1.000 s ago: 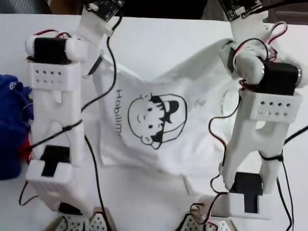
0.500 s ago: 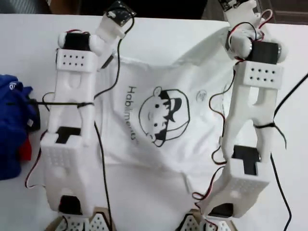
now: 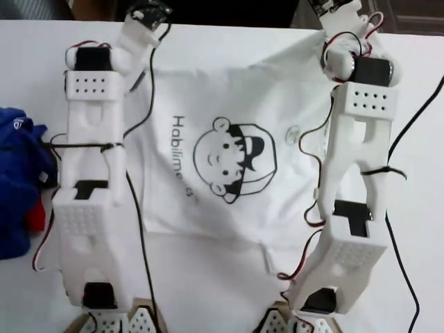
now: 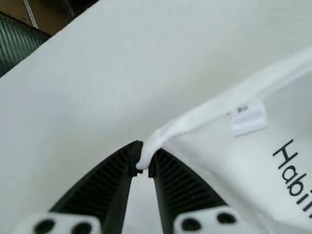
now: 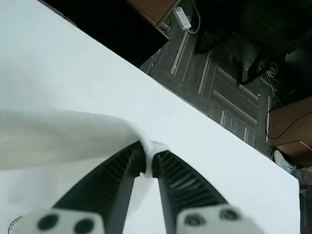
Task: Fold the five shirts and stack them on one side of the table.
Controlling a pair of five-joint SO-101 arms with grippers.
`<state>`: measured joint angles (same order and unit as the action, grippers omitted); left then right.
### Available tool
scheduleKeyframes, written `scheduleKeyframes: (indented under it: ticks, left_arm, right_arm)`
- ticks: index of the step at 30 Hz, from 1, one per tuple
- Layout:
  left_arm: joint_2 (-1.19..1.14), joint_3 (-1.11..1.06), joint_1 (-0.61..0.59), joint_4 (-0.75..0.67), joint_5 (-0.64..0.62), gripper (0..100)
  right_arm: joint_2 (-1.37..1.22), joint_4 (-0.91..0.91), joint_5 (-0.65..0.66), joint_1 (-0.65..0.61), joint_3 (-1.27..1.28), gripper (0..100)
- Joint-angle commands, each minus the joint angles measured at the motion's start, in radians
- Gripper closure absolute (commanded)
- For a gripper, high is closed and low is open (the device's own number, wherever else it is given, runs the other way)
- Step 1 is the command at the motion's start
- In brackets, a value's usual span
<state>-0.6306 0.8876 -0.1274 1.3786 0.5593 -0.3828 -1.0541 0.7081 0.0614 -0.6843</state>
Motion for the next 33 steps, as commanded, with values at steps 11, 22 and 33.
scheduleKeyframes:
  ticks: [11,22,33]
  left_arm:
    - [-0.031,0.050,0.103,0.273,0.052,98]
    - [0.219,-0.177,0.132,0.410,0.071,98]
    - [0.629,-0.858,0.155,0.384,0.101,98]
  right_arm:
    - [0.031,-0.305,0.006,0.035,-0.014,97.8]
    - [0.335,-0.651,0.005,0.048,0.028,97.8]
    - [0.774,-0.631,0.018,0.070,0.694,97.8]
